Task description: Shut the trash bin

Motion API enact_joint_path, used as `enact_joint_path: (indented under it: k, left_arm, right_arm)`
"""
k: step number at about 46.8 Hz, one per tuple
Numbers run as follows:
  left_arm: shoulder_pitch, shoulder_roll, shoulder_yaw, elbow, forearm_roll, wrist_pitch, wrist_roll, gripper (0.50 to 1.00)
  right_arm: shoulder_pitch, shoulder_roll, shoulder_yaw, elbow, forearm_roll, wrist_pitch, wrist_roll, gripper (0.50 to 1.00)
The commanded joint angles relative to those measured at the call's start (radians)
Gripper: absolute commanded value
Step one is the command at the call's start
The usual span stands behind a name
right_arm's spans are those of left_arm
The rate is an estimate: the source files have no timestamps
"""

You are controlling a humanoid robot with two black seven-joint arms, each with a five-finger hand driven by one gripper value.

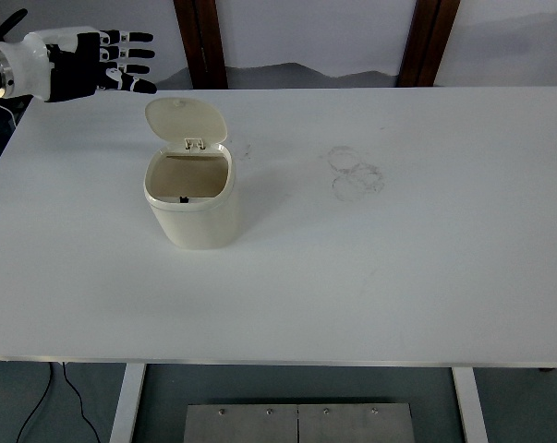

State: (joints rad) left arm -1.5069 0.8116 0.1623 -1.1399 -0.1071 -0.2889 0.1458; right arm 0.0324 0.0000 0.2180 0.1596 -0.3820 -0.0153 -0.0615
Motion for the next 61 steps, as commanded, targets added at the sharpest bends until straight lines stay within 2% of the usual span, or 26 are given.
enact_joint_path:
  k: [1,9,17,40,53,61]
  left_arm:
    - [-0.013,-0.002,0.045,-0.014,0.000,0.000,0.000,1.000]
    - [-0.050,-0.005,0.097,-0.020,0.001,-0.003,0.000,1.000]
    - [-0.104,-0.017,0.151,-0.020,0.035,-0.039,0.004,1.000]
    - [-0.269,-0.081,0.287,-0.020,0.144,-0.176,0.020,1.000]
    - [-0.391,-0.085,0.410,-0.041,0.159,-0.263,0.020,1.000]
    - [-0.406,-0.097,0.421,-0.041,0.187,-0.296,0.020,1.000]
  right_arm:
    - [0.000,0.000,0.000,0.000,0.000,0.000,-0.001,0.995]
    - [0.000,0.000,0.000,0.000,0.000,0.000,-0.003,0.995]
    - [0.000,0.000,0.000,0.000,-0.001,0.000,-0.003,0.995]
    - [0.000,0.000,0.000,0.002,0.000,0.000,-0.003,0.995]
    - [0.000,0.000,0.000,0.000,0.000,0.000,-0.003,0.995]
    - [0.001,0.000,0.000,0.002,-0.001,0.000,-0.004,0.995]
